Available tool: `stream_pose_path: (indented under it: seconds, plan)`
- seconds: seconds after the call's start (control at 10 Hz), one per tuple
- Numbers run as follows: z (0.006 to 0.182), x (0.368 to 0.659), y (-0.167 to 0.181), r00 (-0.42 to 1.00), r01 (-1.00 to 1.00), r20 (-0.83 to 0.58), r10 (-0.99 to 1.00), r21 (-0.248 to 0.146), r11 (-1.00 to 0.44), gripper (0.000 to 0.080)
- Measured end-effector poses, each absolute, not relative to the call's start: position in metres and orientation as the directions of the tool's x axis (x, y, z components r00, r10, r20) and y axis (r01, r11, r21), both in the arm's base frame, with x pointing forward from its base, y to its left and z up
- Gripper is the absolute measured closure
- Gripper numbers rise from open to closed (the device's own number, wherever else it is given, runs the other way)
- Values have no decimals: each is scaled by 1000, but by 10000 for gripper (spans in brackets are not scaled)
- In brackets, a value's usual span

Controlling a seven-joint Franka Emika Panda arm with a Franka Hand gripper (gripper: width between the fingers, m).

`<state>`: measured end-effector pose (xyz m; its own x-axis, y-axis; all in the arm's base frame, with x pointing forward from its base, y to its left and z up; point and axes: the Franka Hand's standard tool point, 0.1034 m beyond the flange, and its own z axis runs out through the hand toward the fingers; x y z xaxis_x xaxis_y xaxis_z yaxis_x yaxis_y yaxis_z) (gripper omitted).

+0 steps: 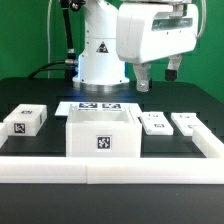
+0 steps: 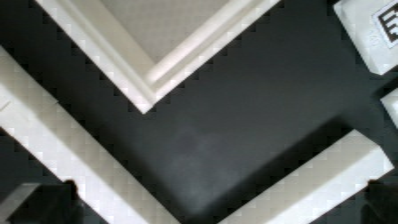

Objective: Assemble cabinet

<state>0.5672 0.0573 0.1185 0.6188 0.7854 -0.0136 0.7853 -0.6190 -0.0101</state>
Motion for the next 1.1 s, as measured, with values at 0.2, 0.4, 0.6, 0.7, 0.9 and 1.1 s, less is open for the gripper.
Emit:
stream_pose_path:
  seconds: [0.2,0.4,0.6,0.7,0.9,1.1]
  plan:
    - [119,567,57,619,785,-14,785,-10,-619,2]
    - [119,567,57,619,785,-14,785,-10,-619,2]
    - [119,567,57,619,785,-14,785,-10,-619,2]
    - [119,567,57,619,785,-14,785,-10,-619,2]
    - [119,567,57,619,785,-14,785,-10,-619,2]
    - [118,565,49,537,844,-8,844,-2,-537,2]
